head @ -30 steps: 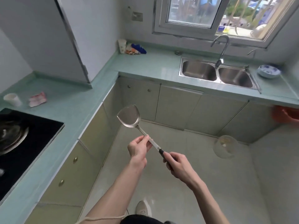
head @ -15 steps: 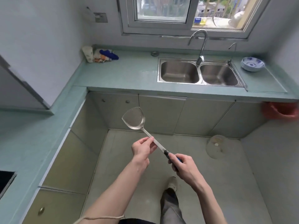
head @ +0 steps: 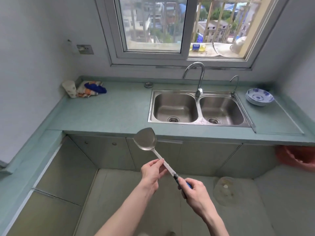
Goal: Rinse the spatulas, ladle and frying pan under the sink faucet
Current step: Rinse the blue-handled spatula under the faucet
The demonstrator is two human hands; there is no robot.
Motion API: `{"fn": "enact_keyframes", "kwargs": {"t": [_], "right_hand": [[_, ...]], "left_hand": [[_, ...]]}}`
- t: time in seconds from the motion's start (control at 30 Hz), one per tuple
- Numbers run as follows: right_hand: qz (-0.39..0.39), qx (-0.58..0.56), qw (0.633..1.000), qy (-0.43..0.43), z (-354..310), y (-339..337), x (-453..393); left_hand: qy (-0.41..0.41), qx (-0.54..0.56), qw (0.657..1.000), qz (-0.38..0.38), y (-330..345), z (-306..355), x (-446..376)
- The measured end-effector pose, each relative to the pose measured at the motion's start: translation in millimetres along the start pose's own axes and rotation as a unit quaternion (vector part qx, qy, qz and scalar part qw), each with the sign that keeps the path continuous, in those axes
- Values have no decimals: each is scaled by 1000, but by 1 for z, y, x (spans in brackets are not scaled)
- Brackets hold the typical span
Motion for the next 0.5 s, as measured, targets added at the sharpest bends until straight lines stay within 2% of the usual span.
{"fn": "enact_keyframes", "kwargs": {"t": [0.4, 0.5], "right_hand": [[28, -8, 999, 15, -47, 5, -150], [43, -33, 998, 27, -61, 10, -192]], "left_hand": [[-12, -30, 999, -18, 109, 64, -112], [-19, -44, 998, -45, 143, 85, -146]]}}
Point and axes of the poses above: each hand's wrist, its own x-axis away from the middle knuckle, its own y-axis out of the palm, z = x × y, the point moved 3 cm from there along -x, towards the middle knuckle, and after that the axes turned 10 degrees about z, right-handed, at the moved point
